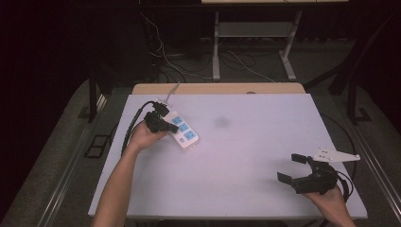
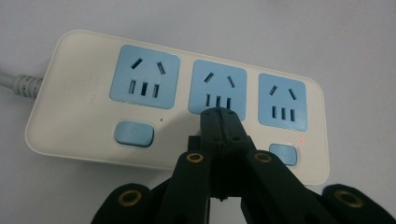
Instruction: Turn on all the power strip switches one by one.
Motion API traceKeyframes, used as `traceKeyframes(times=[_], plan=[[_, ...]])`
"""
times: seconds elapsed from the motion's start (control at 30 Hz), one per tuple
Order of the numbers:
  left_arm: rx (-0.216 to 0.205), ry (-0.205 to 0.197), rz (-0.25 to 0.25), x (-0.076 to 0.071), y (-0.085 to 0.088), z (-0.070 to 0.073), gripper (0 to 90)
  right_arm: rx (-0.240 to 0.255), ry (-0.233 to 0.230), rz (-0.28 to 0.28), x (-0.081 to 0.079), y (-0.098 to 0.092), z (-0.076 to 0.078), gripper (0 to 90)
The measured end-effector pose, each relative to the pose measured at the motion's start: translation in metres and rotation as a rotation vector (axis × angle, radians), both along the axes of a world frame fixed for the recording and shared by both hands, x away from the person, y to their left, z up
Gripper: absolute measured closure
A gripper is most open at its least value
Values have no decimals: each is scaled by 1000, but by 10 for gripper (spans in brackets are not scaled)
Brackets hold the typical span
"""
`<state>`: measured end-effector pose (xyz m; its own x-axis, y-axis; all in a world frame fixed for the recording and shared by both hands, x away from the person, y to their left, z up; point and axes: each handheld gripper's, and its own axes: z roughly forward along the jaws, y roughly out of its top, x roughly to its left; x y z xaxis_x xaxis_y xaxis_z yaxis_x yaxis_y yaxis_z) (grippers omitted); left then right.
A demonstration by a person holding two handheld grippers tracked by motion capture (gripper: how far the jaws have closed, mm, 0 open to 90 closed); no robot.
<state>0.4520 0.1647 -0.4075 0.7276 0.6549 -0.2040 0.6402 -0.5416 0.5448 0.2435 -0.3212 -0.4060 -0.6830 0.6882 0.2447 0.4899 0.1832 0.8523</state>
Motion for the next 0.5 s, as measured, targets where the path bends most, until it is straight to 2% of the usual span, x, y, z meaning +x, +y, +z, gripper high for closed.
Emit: traceKeyframes(times=[0.1,0.43,0.5], plan=[[4,-2,-2,0,0,0,899,3,2,-3,0,-1,0,7],[-19,5,-2,1,1,0,897,5,1,-6,1,-1,0,7],[-9,2,-3,1,1,1,897,3,1,-6,1,-1,0,7]])
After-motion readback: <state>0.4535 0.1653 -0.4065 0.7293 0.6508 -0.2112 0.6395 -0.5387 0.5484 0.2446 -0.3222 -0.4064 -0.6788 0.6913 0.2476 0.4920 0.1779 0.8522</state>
